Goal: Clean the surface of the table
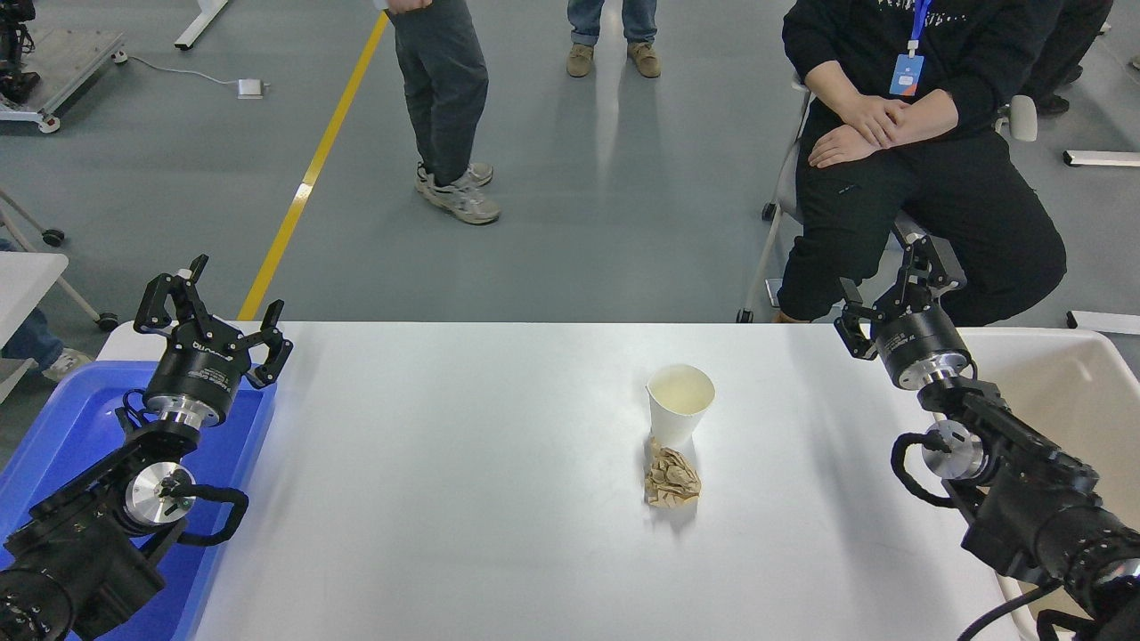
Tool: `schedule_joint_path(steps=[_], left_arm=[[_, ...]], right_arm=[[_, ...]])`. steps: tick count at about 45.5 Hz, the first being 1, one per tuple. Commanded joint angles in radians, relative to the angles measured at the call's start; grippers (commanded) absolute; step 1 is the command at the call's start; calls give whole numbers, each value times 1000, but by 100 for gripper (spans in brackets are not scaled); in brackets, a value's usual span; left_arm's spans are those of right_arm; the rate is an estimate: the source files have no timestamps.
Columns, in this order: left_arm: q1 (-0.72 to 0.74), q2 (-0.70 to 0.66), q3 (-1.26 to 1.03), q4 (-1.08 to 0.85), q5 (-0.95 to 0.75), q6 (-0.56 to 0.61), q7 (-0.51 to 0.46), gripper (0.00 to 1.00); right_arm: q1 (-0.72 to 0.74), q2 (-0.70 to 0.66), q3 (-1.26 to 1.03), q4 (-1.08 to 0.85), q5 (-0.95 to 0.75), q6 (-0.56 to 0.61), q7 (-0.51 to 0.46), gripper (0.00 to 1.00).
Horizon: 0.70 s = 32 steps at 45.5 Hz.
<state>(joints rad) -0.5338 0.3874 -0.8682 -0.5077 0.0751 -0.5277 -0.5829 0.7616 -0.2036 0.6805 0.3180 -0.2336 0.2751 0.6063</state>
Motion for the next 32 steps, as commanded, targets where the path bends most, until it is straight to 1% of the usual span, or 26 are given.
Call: schedule_joint_path(steps=[1,7,11,17,22,32], left_arm=[[0,1,0,0,0,0,0,100],[0,1,0,0,0,0,0,100],[0,1,0,0,0,0,0,100],[0,1,0,0,0,0,0,100],[0,-1,0,0,0,0,0,100],[0,-1,0,0,0,0,0,100]], right_arm=[[53,-30,-135,-25,-29,-7,-2,99],[131,-54,-503,-62,-42,1,-8,99],[183,-114,-747,-59,-41,3,-14,99],[283,-198,-1002,-51,-65,9,-14,99],[366,-206,-1091,-43,-185,30,-13,99],[499,-217,-1118,35,-565,64,-3,99]])
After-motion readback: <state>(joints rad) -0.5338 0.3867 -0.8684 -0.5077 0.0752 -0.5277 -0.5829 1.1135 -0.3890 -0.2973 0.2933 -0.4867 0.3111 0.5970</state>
